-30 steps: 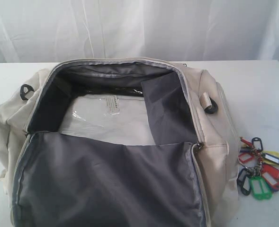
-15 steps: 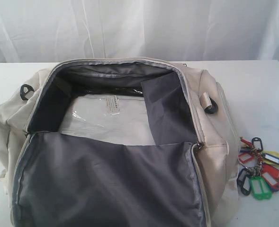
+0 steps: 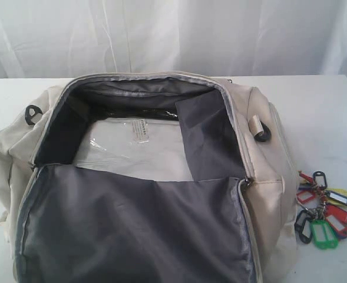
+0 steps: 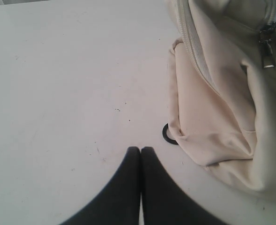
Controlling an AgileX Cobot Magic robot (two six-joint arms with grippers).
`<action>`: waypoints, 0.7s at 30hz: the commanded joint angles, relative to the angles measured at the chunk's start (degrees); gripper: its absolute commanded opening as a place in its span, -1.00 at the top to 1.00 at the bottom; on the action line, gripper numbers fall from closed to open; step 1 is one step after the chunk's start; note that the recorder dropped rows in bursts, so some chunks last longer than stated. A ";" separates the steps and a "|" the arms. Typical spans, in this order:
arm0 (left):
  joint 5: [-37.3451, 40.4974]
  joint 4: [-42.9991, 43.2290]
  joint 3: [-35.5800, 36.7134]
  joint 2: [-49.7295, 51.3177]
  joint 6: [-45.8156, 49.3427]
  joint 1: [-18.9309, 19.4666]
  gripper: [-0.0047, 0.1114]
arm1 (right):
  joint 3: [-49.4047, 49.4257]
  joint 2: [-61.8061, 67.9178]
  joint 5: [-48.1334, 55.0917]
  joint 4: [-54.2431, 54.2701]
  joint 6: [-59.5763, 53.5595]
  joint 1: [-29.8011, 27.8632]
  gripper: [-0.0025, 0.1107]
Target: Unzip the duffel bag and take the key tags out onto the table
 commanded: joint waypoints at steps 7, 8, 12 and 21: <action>-0.25 -0.35 0.20 -0.29 -0.07 -0.49 0.92 | 0.13 -0.39 -0.95 0.27 0.33 -5.60 0.96; -0.25 -0.35 0.20 -0.29 -0.07 -0.49 0.92 | 0.13 -0.39 -0.95 0.27 0.33 -5.94 0.96; -0.25 -0.35 0.20 -0.29 -0.07 -0.49 0.92 | 0.13 -0.39 -0.95 0.27 0.33 -6.51 0.96; -0.25 -0.35 0.20 -0.29 -0.07 -0.49 0.92 | 0.13 -0.39 -0.85 0.27 0.33 -6.50 0.96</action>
